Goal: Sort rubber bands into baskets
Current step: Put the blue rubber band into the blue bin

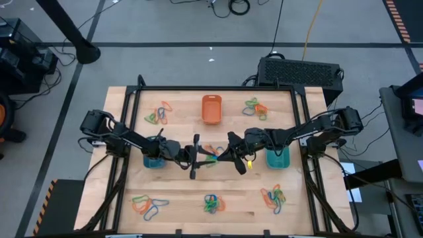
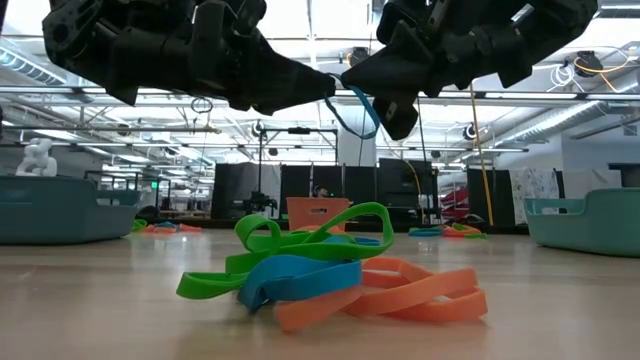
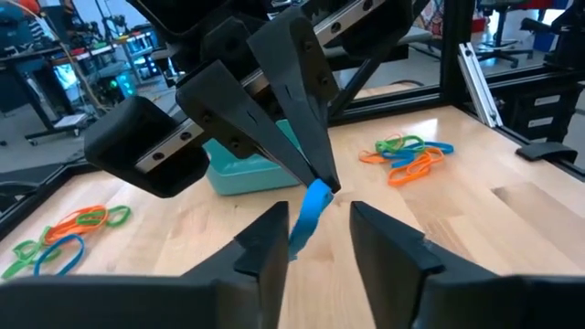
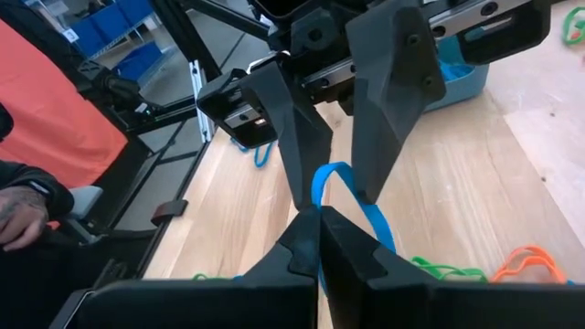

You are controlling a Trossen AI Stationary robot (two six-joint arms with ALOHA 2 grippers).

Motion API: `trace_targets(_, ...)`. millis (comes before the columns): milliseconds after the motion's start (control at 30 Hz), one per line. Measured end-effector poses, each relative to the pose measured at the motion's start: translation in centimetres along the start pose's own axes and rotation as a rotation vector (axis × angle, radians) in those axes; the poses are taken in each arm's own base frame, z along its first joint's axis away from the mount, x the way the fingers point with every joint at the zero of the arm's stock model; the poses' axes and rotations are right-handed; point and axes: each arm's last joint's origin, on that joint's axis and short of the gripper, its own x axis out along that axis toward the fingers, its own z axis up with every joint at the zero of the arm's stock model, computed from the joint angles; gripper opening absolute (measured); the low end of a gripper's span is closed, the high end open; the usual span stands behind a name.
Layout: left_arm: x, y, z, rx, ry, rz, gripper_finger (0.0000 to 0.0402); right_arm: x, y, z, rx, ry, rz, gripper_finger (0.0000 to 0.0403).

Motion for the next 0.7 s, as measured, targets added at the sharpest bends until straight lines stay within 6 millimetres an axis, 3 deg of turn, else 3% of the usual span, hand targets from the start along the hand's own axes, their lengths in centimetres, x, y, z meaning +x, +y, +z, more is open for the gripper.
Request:
trace_targets(300, -0.02, -0.04, -0.27, 0.001, 0.027, -0.004, 0.0014, 0.00, -0.15, 0.05, -0.027, -0.019, -0.051, 0.0000)
trace_targets(467, -0.02, -0.05, -0.33, 0.001, 0.032, -0.005, 0.0007, -0.03, -0.28, 0.10, -0.035, -0.026, -0.072, 0.0003)
trace_targets(700, -0.19, 0.13, -0.63, 0.003, 0.095, 0.060, 0.0004, -0.06, -0.57, -0.25, -0.035, 0.012, -0.097, 0.0045)
